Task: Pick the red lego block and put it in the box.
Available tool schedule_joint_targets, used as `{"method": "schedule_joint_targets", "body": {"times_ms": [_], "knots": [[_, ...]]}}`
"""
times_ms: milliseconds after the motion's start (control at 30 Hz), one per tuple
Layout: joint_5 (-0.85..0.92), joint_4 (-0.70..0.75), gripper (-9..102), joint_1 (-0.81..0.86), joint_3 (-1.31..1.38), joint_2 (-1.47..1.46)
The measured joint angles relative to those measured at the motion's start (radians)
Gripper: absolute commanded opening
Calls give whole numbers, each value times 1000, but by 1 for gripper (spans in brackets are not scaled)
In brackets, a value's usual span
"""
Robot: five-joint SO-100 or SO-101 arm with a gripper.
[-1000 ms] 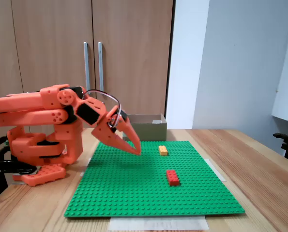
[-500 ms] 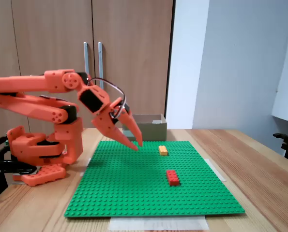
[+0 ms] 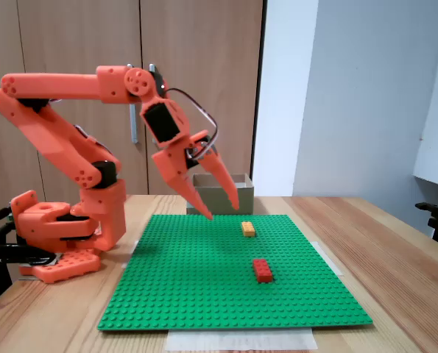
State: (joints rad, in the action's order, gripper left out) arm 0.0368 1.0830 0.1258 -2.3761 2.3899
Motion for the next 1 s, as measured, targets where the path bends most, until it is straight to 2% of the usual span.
{"method": "schedule_joint_targets", "body": {"times_ms": [200,633,1000], "knots": [[21,49,28,23,133,-144],[118,156,31,46,371,-408],[175,144,31,54,489,-646]]}}
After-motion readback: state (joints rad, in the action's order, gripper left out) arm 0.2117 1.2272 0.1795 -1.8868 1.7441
